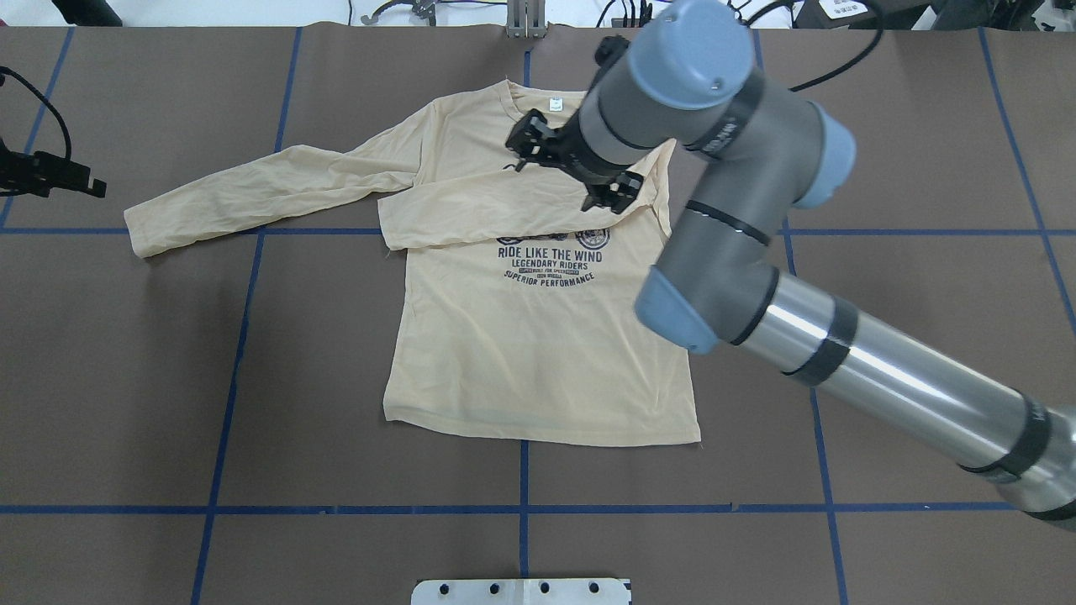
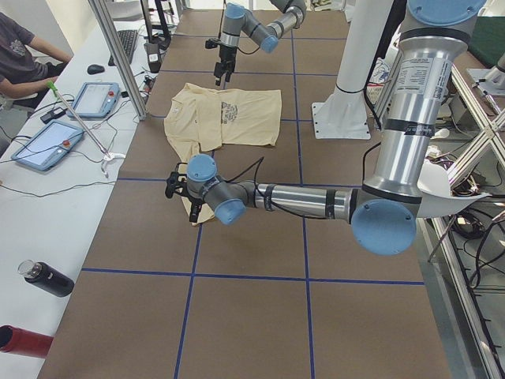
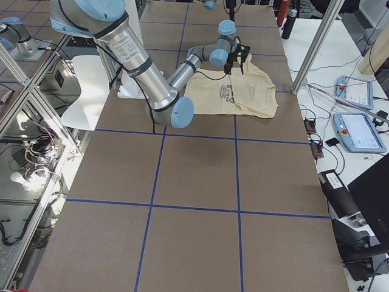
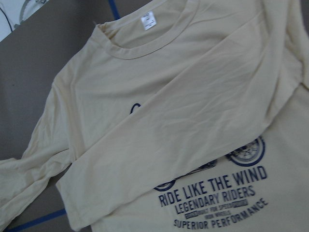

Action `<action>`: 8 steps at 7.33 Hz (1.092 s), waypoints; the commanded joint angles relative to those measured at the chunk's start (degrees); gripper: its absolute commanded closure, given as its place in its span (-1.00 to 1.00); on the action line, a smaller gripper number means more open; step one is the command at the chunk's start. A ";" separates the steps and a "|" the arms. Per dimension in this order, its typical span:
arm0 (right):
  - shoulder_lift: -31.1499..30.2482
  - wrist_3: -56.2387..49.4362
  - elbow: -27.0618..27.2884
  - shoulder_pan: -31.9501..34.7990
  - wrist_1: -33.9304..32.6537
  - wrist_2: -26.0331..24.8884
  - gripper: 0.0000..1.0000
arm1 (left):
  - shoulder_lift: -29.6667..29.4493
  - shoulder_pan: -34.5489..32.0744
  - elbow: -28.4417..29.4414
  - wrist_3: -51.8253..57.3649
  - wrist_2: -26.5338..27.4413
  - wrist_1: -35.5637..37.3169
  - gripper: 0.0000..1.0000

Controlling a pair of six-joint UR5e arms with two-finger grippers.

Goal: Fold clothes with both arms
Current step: 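Release the sleeve and raise the right gripper back toward the shirt shoulder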

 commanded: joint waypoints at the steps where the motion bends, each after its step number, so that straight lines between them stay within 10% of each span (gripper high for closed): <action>1: -10.48 -0.44 7.32 3.18 0.17 3.71 -0.98 | -2.49 0.49 3.86 -0.53 0.18 -0.53 -0.71; 8: -15.26 -1.59 9.89 3.44 0.43 1.70 -0.99 | -6.01 5.32 11.94 0.52 0.44 -0.97 -0.19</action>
